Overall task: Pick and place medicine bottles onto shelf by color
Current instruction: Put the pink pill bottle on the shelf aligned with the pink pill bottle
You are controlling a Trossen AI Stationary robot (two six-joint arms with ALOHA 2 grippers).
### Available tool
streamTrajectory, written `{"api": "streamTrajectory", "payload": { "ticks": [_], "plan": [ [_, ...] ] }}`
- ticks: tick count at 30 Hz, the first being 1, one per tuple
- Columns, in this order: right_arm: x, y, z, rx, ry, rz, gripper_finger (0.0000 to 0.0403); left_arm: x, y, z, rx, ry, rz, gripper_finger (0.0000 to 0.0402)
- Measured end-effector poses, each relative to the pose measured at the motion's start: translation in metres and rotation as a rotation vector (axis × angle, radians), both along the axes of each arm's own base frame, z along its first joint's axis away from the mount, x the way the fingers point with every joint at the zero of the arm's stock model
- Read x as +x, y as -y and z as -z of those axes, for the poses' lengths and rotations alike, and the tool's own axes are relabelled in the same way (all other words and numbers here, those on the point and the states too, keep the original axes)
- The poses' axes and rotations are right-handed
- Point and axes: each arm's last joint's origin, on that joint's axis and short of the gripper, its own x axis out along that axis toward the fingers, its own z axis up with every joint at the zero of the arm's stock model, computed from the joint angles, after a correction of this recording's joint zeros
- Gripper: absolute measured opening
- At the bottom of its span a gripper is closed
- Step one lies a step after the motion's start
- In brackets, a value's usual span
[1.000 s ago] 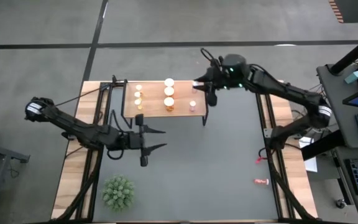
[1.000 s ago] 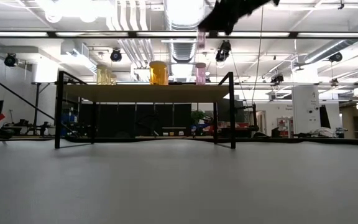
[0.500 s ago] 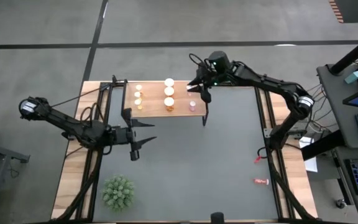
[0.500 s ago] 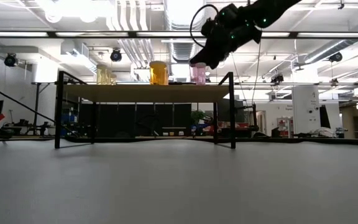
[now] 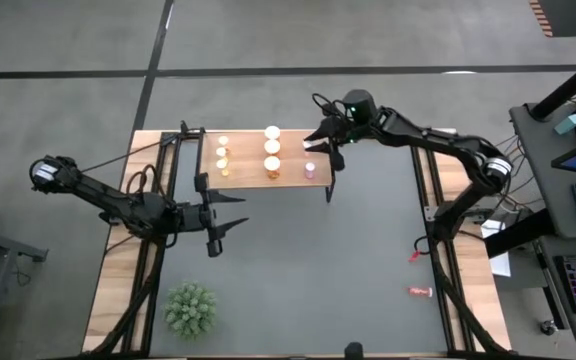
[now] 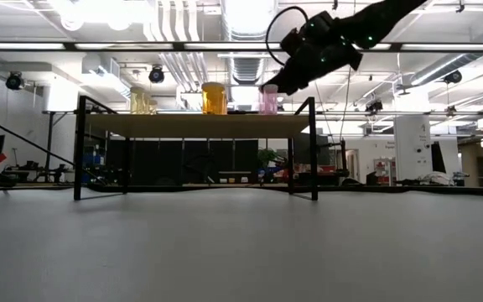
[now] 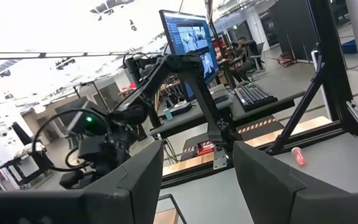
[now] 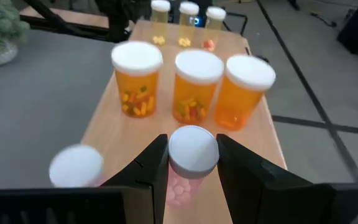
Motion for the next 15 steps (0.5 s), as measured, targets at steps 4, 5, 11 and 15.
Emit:
{"api": "streamTrajectory", "payload": {
  "ticks": [4, 5, 11, 15],
  "plan": [
    [-0.009, -0.004, 0.005, -0.031, 0.01, 0.041, 0.0108, 0.0, 0.0, 0.0, 0.0, 0.0, 0.0, 0.0179],
    [-0.01, -0.004, 0.005, -0.037, 0.017, 0.043, 0.0108, 0.0, 0.0, 0.0, 0.001, -0.001, 0.0, 0.0179],
    [-0.013, -0.005, 0.012, -0.051, -0.005, 0.094, 0.0108, 0.0, 0.0, 0.0, -0.001, 0.002, 0.0, 0.0179],
    [-0.013, -0.005, 0.015, -0.044, -0.012, 0.1, 0.0109, 0.0, 0.0, 0.0, -0.001, 0.003, -0.001, 0.0179]
  ]
}}
